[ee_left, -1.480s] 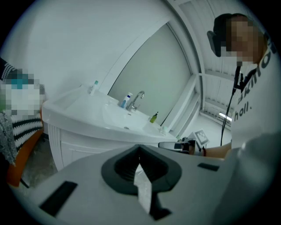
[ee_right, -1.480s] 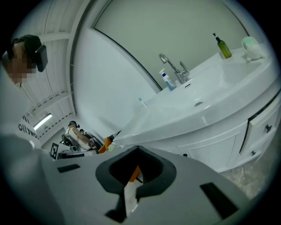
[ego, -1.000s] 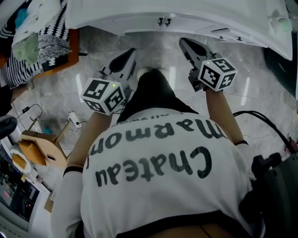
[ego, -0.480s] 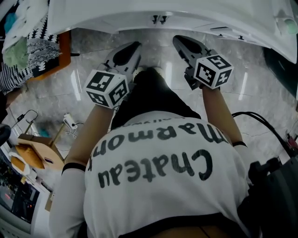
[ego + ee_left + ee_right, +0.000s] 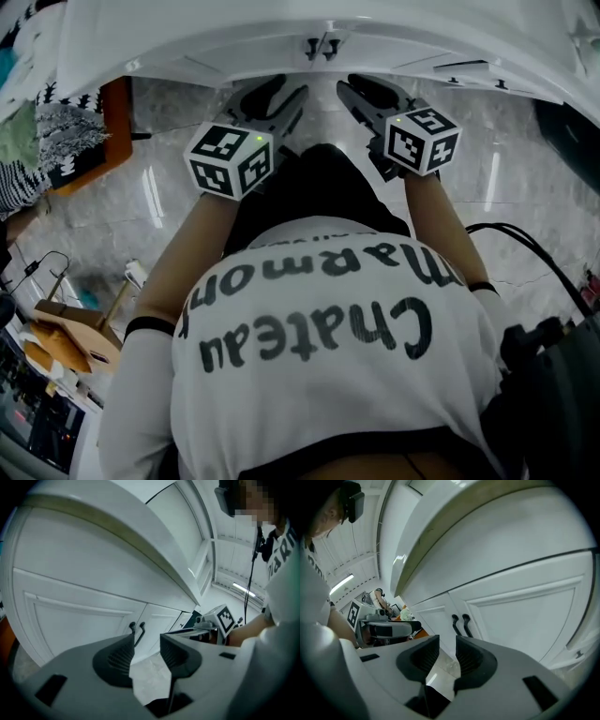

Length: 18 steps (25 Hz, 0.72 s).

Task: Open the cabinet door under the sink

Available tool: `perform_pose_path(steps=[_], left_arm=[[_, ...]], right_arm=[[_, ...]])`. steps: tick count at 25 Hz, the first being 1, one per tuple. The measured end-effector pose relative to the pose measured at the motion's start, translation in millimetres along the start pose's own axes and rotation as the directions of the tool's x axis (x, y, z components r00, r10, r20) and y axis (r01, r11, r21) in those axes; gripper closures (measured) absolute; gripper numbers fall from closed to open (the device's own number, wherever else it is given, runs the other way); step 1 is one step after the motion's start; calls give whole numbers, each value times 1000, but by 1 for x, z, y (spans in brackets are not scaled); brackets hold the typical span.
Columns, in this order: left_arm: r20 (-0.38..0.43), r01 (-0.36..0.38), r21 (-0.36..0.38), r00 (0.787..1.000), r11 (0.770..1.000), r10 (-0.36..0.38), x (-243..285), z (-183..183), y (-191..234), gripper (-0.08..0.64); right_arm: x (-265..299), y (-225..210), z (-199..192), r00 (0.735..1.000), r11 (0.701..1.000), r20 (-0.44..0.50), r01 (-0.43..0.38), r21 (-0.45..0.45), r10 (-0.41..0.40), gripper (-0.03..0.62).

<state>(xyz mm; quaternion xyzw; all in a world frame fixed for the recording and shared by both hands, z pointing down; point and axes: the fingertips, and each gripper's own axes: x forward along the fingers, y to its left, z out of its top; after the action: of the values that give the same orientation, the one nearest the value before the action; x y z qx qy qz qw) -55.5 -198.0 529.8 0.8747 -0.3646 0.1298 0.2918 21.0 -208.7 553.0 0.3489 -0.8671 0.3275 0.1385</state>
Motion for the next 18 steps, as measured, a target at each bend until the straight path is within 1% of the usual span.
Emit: perform_pose_path(steps=[7, 10, 15, 18], left_arm=[[-69, 18, 51, 998, 999, -14, 46, -25, 23, 413], [-88, 5, 74, 996, 997, 2, 63, -27, 29, 413], [-121, 0, 126, 993, 992, 16, 79, -29, 32, 413], [-158, -16, 161, 987, 987, 41, 87, -29, 36, 413]], right_arm=[[31, -30, -6, 998, 999, 42, 46, 19, -46, 477], [39, -40, -5, 997, 998, 55, 61, 3, -61, 448], [52, -40, -1, 998, 998, 51, 48, -35, -46, 446], [55, -43, 3, 997, 997, 53, 59, -52, -56, 452]])
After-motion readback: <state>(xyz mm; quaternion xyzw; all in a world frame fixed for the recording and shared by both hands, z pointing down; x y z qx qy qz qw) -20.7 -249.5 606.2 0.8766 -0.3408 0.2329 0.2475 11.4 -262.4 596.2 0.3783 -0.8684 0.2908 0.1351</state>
